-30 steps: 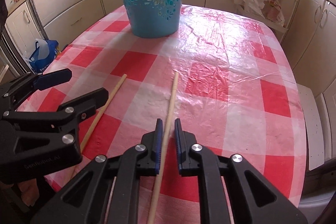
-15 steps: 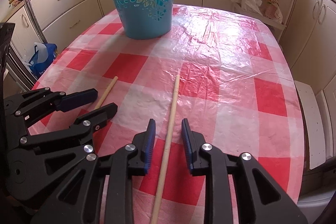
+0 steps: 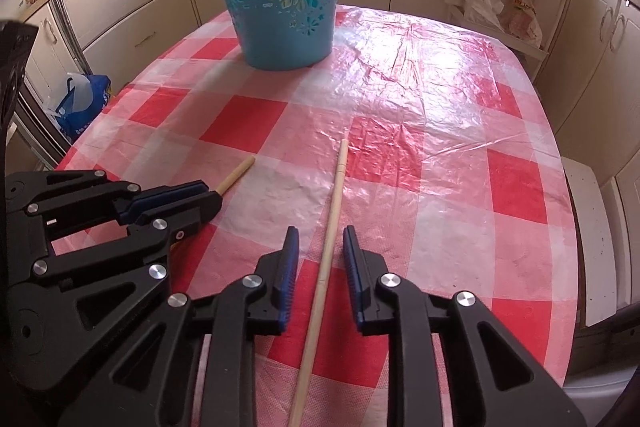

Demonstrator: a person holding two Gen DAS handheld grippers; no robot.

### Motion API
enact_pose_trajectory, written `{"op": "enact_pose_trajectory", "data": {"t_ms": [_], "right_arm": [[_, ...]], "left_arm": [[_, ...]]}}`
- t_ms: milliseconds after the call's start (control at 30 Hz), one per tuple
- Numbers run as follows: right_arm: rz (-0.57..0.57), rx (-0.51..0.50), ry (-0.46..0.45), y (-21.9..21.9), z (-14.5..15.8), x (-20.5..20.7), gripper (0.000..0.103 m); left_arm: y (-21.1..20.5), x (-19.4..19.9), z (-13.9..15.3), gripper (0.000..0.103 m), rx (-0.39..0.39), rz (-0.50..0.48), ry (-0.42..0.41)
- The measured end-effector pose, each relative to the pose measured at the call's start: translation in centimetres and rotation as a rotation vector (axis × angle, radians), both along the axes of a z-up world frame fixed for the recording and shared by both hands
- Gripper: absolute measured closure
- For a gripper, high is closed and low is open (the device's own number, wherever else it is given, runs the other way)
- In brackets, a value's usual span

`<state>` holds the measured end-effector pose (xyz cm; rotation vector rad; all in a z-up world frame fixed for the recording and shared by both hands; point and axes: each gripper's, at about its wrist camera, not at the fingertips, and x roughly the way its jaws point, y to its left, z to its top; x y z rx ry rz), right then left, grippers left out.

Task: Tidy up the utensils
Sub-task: 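Lower both open tools toward the last two wooden sticks on the cloth, then close the left tool on a stick while the right tool grasps the other, then lift the stick with the left tool and drop it into the teal basket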

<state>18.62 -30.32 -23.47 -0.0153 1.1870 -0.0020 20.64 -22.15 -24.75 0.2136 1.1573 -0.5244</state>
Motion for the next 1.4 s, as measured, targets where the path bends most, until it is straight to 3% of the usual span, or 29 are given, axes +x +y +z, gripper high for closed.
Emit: {"op": "enact_pose_trajectory", "data": {"t_ms": [67, 167, 233, 300, 433, 533, 800, 1133, 1400], "right_arm": [[-0.016, 0.018, -0.004, -0.4, 0.0, 0.1, 0.096], [-0.071, 0.069, -0.015, -1.4, 0.1, -0.2, 0.097], [-0.117, 0.126, -0.035, -2.4, 0.3, -0.5, 0.097], [-0.157, 0.188, -0.068, -3.4, 0.8, -0.8, 0.097], [-0.222, 0.307, -0.188, -5.0, 2.2, -1.5, 0.097], [-0.244, 0.344, -0.252, -5.4, 2.7, -1.7, 0.097], [-0.273, 0.398, -0.266, -5.9, 1.7, -1.0, 0.097], [-0.265, 0.445, -0.269, -6.3, 1.3, -1.5, 0.097], [-0.279, 0.491, -0.279, -6.8, 1.2, -1.9, 0.097]], "left_arm": [[0.1, 0.0, 0.0, 0.098, -0.017, -0.008, -0.003], [1.2, 0.6, 0.3, 0.098, -0.086, 0.007, 0.020], [2.2, 1.0, 1.1, 0.098, -0.129, 0.024, -0.003], [3.7, 1.5, 2.7, 0.098, -0.222, 0.048, -0.035], [6.2, 2.6, 7.3, 0.098, -0.385, 0.084, -0.178], [7.3, 4.3, 10.9, 0.098, -0.459, 0.116, -0.309], [7.8, 11.4, 16.9, 0.098, -0.599, 0.232, -0.556], [7.0, 20.4, 16.1, 0.098, -0.704, 0.447, -0.597], [5.8, 22.6, 14.3, 0.098, -0.668, 0.484, -0.656]]}}
